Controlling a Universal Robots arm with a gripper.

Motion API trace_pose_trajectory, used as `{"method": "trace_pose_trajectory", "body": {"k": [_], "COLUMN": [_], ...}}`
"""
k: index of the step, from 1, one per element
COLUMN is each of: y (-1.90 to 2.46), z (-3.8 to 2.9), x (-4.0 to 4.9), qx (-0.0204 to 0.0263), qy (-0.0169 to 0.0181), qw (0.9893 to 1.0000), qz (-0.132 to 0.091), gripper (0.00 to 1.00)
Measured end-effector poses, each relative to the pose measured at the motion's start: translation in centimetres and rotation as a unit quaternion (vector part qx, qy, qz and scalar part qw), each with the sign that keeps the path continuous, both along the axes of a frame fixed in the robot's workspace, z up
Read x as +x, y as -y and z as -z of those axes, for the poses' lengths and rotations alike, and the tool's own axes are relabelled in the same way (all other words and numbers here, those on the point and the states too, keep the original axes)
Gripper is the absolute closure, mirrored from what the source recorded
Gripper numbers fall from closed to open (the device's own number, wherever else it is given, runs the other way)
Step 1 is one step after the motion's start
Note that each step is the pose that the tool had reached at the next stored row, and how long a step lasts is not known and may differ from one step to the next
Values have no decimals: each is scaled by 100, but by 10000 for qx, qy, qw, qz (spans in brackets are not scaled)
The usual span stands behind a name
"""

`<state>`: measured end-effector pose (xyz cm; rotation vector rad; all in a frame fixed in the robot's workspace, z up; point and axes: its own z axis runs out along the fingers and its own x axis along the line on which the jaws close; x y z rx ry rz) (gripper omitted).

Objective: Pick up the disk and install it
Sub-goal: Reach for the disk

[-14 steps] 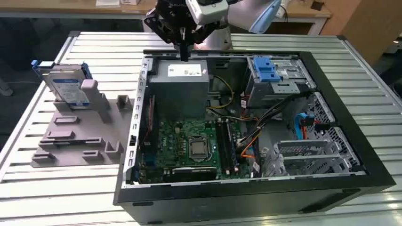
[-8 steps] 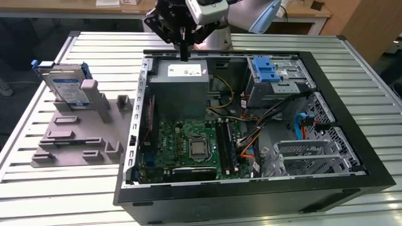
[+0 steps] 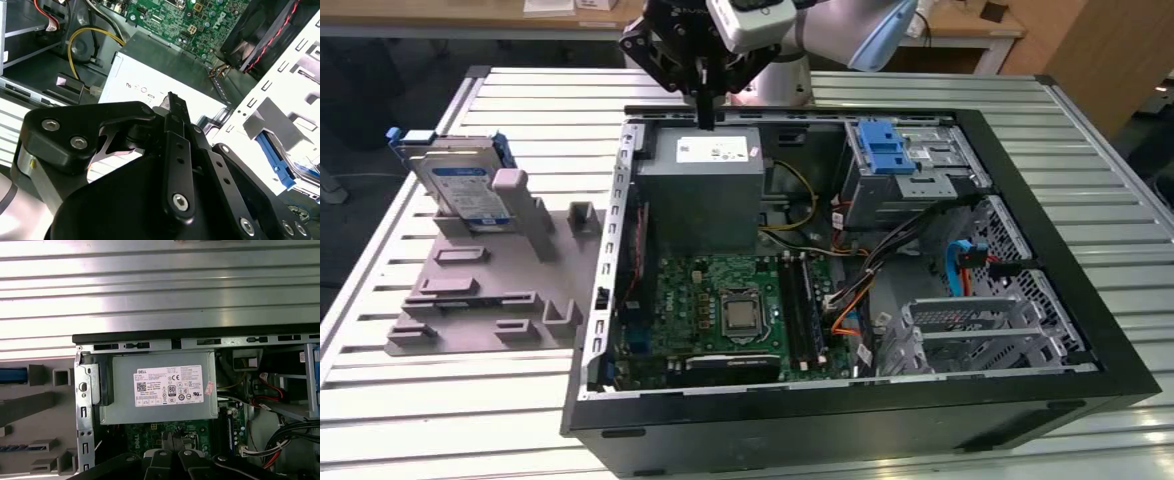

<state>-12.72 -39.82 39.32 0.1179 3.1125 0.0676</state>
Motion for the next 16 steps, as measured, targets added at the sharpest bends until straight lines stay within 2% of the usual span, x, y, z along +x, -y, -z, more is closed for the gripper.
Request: {"method": "trace_pose_trajectory", "body": {"k": [7,16], "y": [-35,-37], "z": [1,9], "x": [-79,-112], "qx": [0,0], "qy": [0,-2], "qw": [10000,10000], "qz": [0,0], "gripper": [89,89]}}
